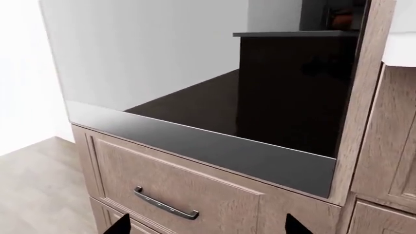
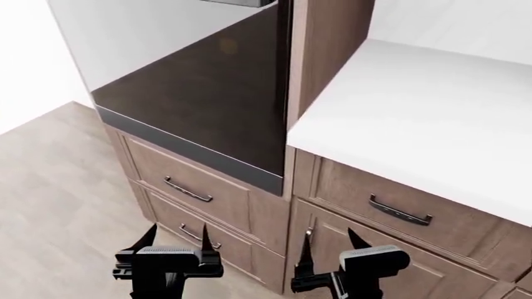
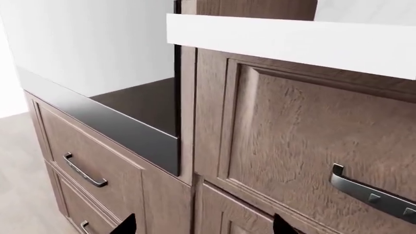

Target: Open the oven door

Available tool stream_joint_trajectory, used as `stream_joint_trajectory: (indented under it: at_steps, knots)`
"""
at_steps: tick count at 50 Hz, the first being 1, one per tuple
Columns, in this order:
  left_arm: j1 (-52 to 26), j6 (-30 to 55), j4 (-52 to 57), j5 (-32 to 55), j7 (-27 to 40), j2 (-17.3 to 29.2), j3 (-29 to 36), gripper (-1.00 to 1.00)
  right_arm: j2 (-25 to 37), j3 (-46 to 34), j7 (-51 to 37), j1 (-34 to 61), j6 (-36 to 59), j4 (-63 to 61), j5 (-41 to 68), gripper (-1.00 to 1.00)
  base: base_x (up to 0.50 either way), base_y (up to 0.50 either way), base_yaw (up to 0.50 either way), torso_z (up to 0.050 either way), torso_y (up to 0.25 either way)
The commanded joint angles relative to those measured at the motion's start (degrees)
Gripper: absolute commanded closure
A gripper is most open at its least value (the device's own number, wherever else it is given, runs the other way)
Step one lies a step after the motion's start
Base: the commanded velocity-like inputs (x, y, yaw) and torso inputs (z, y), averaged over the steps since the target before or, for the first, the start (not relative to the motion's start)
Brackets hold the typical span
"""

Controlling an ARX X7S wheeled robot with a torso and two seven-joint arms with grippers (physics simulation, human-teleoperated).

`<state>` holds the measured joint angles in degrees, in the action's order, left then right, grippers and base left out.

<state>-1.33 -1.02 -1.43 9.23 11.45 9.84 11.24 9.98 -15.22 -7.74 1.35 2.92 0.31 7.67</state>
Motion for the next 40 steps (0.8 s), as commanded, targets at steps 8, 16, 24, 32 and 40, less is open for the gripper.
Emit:
stream_joint_trajectory:
  at_steps: [8,16,24,32,40]
  knots:
    - [0.01,0.02,0.31,0.42,0.68,0.51,0.55,-1.0,0.46,-0.78,-0.51,0.05,0.04,-0.2,0.34,-1.0,0.21,0.12,0.0,0.0,0.0]
    - [-0.26,1.72,0.6,2.26,1.24,0.18,-0.02,-1.0,0.26,-0.24,-0.99,0.15,0.13,-0.1,1.53,-1.0,0.02,0.01,0.0,0.0,0.0]
    - [-1.29,8.32,6.52,-3.57,5.77,2.0,1.8,-1.0,0.44,-0.17,-1.2,0.05,0.44,-0.55,2.29,-1.0,0.0,0.0,0.0,0.0,0.0]
    - [-10.1,10.14,12.54,-35.92,2.57,19.62,13.06,-1.0,0.75,-0.01,-0.67,-0.09,0.32,-1.42,3.75,-1.0,0.0,0.0,0.0,0.0,0.0]
    - [-18.23,11.19,17.25,-44.16,-5.21,29.5,13.11,-1.0,1.12,0.05,-0.85,-0.24,0.42,-2.39,4.33,-1.0,0.0,0.0,0.0,0.0,0.0]
